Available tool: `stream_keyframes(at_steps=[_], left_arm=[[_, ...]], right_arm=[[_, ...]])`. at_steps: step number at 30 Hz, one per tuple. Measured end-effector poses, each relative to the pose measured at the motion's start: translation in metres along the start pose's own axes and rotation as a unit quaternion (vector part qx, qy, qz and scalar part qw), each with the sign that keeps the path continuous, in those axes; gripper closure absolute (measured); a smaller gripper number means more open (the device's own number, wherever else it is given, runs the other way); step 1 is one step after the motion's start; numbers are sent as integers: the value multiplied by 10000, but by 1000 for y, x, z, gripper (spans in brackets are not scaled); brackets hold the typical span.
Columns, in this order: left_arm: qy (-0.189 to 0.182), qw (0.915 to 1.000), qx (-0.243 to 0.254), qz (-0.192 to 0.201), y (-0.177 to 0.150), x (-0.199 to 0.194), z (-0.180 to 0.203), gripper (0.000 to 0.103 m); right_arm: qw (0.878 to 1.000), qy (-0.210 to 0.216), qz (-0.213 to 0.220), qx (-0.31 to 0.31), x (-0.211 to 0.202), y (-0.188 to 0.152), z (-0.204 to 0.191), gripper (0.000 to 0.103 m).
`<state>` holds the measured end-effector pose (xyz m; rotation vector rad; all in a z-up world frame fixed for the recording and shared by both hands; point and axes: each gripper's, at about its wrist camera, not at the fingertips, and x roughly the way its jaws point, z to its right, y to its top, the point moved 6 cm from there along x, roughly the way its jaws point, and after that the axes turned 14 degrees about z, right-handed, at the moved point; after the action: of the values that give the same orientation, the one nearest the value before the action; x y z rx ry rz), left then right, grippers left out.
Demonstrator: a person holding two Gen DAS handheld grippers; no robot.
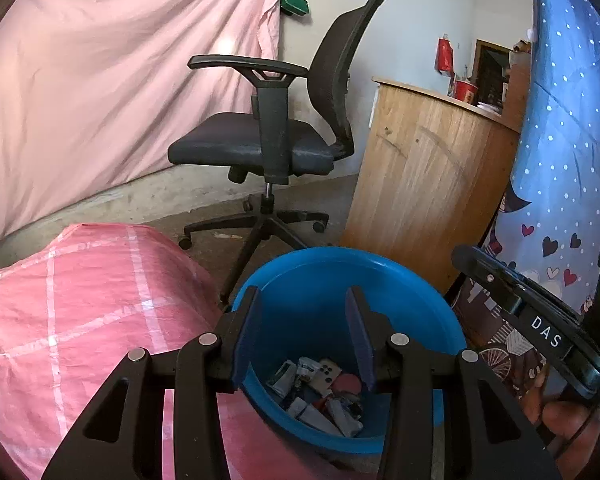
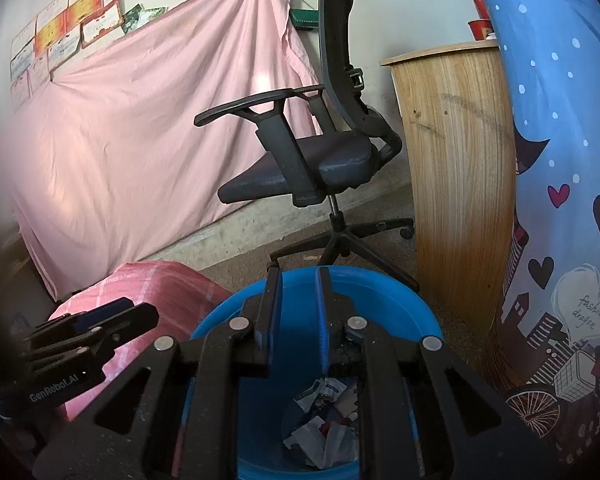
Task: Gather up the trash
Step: 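Carry the battery and binder clip over the blue basin and open both grippers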
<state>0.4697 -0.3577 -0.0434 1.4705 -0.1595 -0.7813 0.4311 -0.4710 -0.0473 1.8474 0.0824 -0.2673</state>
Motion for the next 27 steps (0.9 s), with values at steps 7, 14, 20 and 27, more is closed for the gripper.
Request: stream_keyframes(at_steps=[7,14,20,27], left_arm=[[80,9999,-17,74,4,-8,-6,65],[194,9996,-74,168,9,-22,-15,65],[312,9991,-106,248,15,-36,-26,61],[492,9978,-260,353,16,-62,-42,52]], right_arm=[[10000,45,12,-40,0,1,-2,61],[9998,106,103,-139,-6,6,-9,60],[9995,170,122,-216,-9,7,-16,54],[9990,177,208,-352,-25,9,-31,40]])
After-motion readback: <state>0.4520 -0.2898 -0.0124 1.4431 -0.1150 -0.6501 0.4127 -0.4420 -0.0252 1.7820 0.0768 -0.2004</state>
